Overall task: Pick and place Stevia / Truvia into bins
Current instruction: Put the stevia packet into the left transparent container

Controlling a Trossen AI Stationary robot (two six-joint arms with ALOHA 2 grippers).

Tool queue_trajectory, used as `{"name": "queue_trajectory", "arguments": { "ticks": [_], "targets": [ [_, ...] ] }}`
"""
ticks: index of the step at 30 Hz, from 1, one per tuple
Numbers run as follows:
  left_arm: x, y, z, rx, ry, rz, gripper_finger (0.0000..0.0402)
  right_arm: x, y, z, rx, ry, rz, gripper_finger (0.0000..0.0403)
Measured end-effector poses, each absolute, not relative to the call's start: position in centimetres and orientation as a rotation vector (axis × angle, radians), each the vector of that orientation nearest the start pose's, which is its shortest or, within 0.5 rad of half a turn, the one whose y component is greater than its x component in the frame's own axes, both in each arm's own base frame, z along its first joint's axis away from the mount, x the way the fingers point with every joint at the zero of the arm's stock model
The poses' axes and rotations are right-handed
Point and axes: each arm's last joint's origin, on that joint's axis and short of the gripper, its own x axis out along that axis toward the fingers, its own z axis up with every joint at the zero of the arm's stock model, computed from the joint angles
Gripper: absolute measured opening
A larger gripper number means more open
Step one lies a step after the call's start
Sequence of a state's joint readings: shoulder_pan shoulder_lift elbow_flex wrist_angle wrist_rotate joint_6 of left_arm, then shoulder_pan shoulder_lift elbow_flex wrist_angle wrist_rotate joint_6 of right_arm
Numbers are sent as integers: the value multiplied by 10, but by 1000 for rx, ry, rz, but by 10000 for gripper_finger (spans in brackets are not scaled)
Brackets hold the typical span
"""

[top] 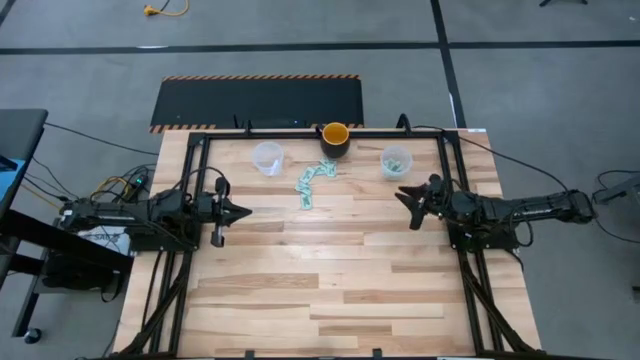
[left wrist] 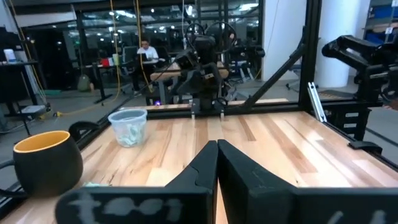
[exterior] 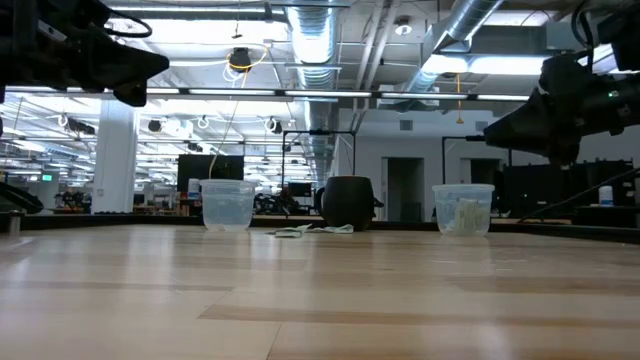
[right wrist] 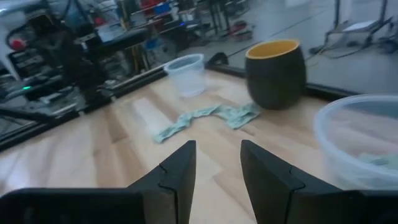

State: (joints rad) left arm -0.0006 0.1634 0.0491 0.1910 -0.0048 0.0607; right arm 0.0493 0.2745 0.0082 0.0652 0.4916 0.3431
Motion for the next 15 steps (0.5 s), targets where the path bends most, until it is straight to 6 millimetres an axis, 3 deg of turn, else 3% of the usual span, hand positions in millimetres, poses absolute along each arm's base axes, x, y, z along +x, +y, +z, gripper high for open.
{"name": "queue_trajectory", "arguments": {
  "ticks": [15],
  "targets": [
    [148,1,213,133,165,21,0,110,2,150,231,137,-391,121]
  ]
}}
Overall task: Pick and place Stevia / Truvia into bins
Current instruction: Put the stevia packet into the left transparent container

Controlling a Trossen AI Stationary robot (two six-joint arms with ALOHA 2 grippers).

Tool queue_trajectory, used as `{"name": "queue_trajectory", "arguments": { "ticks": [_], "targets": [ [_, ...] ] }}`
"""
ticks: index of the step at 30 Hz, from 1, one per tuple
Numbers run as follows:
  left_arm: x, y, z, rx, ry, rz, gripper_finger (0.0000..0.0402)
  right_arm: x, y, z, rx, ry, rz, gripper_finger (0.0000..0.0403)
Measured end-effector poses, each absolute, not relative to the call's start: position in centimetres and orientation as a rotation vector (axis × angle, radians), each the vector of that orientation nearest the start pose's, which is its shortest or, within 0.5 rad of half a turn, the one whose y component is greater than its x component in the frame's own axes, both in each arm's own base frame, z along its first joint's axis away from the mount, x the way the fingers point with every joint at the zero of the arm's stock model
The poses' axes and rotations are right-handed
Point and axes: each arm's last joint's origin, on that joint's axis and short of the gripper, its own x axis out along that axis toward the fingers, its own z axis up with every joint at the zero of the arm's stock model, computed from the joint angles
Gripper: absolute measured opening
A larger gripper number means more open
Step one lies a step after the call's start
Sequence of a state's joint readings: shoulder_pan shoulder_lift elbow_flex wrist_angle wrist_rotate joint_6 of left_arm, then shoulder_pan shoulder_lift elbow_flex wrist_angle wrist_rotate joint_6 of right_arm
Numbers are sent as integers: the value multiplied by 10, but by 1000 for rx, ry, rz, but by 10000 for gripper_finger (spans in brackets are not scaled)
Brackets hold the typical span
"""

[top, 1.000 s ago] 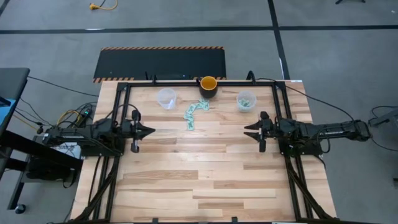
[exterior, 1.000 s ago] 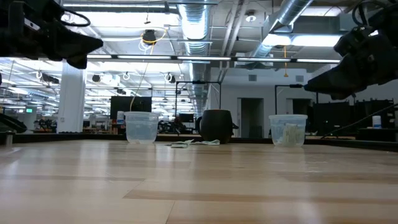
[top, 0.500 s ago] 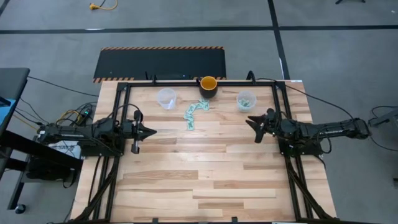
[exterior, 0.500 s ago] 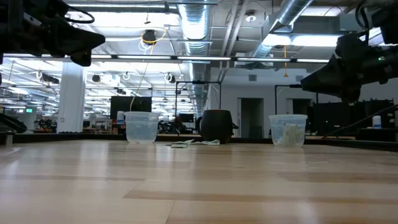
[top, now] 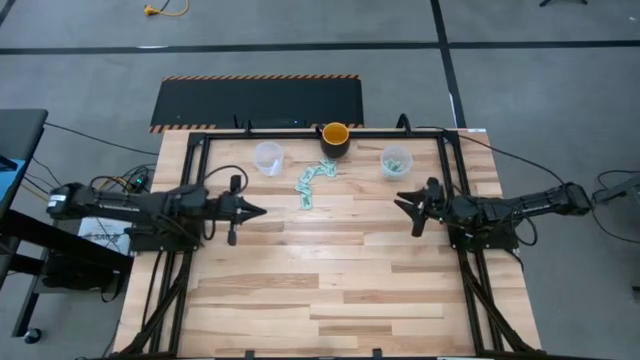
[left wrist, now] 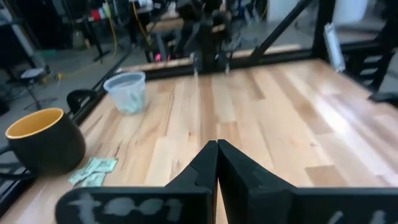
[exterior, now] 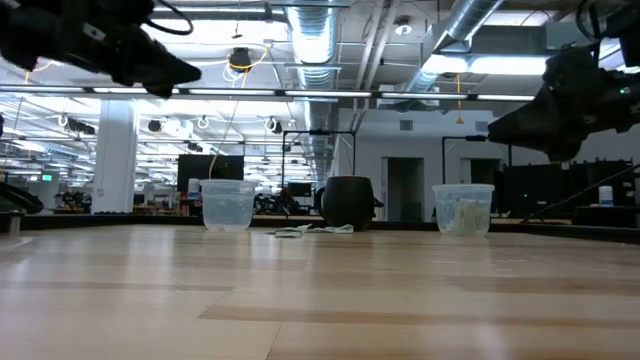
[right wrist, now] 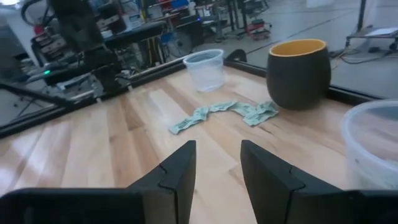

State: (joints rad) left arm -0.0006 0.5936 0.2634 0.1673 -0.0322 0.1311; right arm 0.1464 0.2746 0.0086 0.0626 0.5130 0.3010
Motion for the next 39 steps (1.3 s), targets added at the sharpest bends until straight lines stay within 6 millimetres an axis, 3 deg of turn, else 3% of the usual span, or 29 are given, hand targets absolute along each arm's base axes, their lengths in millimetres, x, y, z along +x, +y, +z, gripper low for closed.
{"name": "queue_trajectory", "arguments": {
  "ticks": [10,14,21,32,39],
  "targets": [
    [185,3,233,235,287,69,0,110,6,150,185,157,-318,121],
    [194,7,248,312,279,208,0,110,6,150,185,157,-318,121],
    [199,7,248,620,331,142,0,110,6,150,185,157,-317,121],
    [201,12,247,487,330,230,5,110,6,150,186,156,-317,121],
    [201,17,252,449,290,296,71,110,6,150,186,156,-316,121]
  ]
}}
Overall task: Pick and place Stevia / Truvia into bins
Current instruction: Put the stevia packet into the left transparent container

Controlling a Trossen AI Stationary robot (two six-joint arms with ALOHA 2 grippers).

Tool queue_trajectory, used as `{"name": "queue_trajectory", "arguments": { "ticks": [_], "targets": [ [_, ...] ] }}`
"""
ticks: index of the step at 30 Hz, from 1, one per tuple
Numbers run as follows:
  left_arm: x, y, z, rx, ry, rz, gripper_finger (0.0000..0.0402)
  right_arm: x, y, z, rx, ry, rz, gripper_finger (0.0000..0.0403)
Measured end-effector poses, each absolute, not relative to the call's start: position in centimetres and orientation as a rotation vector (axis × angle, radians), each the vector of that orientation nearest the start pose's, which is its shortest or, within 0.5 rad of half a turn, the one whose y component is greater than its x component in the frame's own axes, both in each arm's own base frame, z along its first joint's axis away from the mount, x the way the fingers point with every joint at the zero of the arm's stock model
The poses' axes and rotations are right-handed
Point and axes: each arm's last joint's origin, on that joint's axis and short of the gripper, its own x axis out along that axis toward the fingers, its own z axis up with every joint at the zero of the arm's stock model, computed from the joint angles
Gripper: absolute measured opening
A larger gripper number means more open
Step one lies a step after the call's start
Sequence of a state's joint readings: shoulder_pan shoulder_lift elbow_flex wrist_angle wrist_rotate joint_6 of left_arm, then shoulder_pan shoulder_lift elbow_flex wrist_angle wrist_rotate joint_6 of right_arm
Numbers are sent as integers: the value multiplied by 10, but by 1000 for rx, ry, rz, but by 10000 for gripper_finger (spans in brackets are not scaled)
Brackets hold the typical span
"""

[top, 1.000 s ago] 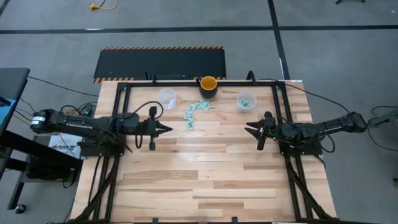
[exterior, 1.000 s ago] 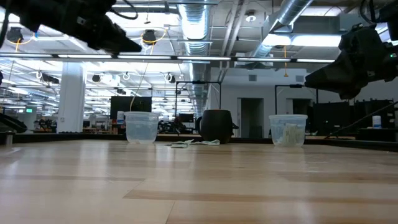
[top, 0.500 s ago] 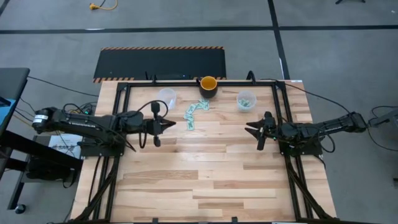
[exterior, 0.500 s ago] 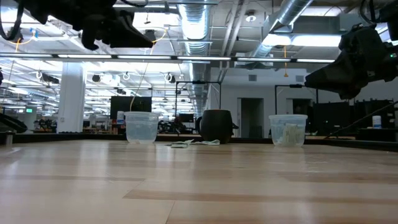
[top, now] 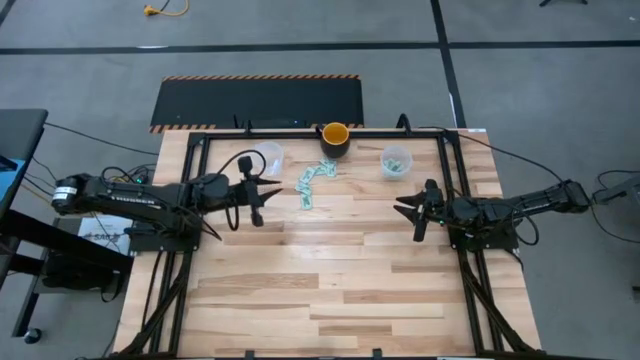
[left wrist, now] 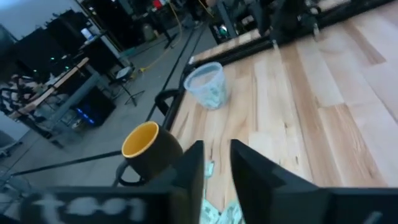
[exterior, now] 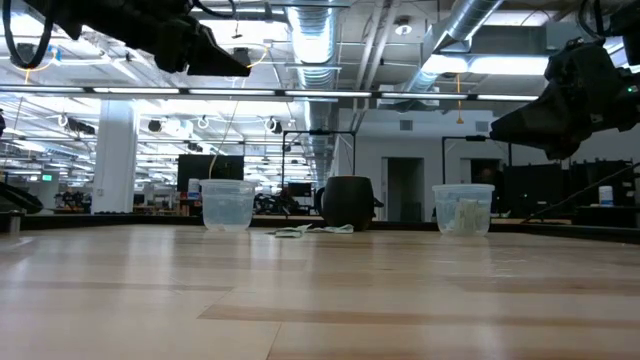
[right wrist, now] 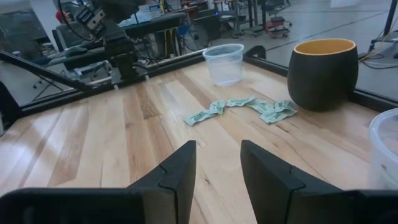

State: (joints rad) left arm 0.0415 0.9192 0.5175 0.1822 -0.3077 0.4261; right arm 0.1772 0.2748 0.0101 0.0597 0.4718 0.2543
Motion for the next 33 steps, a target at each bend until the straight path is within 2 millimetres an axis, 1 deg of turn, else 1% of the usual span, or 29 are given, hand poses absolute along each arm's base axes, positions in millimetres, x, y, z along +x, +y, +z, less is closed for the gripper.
{"name": "queue_trajectory", "arguments": {
  "ticks": [6,8,10,12,16,21,27,30,33],
  "targets": [
    [203,19,252,401,274,287,144,110,6,150,186,156,-316,121],
    [206,19,249,378,303,250,159,110,6,150,186,156,-316,121],
    [214,20,251,341,335,214,167,110,6,150,186,156,-316,121],
    [224,20,252,310,392,190,168,110,6,150,186,156,-315,121],
    [250,21,254,300,511,152,167,110,6,150,186,156,-315,121],
    [282,24,249,364,696,103,165,110,6,150,186,156,-315,121],
    [320,26,238,465,773,32,165,110,6,150,186,156,-316,121],
    [332,30,234,492,788,21,165,110,6,150,186,155,-316,121],
    [341,39,229,458,810,38,165,110,6,150,186,156,-316,121]
  ]
}}
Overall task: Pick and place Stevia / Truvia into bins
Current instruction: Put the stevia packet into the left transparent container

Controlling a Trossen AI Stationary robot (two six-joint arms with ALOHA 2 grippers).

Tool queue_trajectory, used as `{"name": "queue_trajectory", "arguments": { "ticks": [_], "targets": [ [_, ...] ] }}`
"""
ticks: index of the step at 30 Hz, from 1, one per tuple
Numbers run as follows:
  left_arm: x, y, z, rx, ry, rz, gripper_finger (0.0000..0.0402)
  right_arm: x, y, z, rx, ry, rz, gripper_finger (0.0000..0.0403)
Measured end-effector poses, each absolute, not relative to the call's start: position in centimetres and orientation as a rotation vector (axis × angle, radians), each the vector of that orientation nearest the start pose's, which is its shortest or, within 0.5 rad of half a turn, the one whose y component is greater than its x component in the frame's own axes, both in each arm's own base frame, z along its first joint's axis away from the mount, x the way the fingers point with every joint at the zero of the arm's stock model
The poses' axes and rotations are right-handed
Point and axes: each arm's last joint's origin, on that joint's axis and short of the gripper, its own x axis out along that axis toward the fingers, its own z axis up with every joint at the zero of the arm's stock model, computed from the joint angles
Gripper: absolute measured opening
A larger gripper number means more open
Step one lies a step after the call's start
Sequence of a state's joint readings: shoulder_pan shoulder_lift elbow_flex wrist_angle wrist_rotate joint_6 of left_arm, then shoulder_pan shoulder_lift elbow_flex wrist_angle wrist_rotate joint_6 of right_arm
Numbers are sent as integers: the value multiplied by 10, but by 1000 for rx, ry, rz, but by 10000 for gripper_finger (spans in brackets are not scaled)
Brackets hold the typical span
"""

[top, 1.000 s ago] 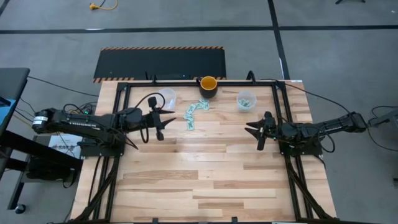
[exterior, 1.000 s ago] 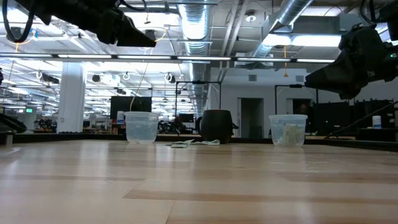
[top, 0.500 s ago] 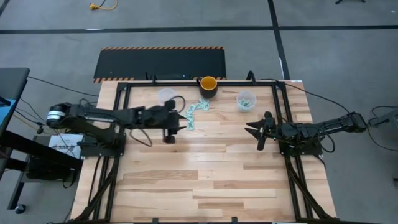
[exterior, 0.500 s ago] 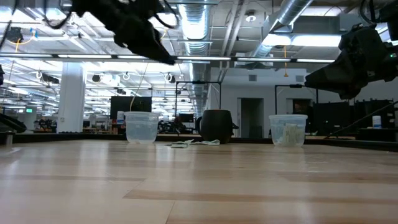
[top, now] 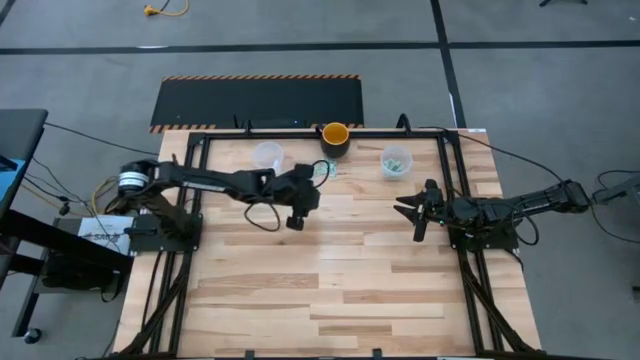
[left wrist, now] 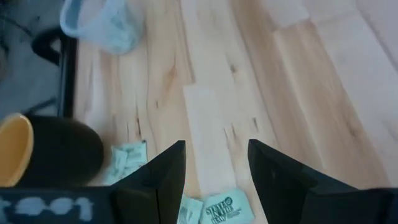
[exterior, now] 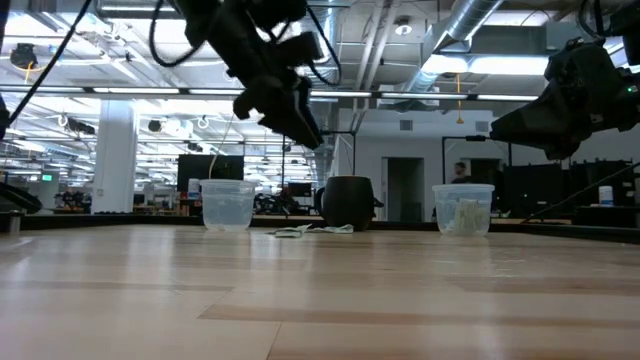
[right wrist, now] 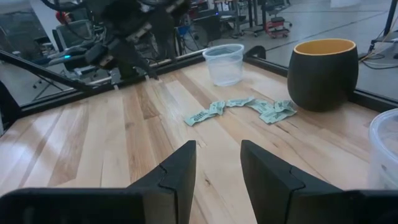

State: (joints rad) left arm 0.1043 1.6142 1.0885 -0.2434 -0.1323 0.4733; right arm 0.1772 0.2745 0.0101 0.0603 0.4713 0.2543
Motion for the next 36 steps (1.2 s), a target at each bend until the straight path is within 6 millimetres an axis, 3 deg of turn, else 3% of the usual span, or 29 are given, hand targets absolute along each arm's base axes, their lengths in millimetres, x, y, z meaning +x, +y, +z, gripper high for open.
{"name": "queue_trajectory", "arguments": {
  "ticks": [16,36],
  "targets": [
    [327,67,212,242,963,-83,164,110,6,150,186,155,-316,121],
    [321,93,213,212,968,-18,164,110,6,150,187,156,-317,121]
  ]
}}
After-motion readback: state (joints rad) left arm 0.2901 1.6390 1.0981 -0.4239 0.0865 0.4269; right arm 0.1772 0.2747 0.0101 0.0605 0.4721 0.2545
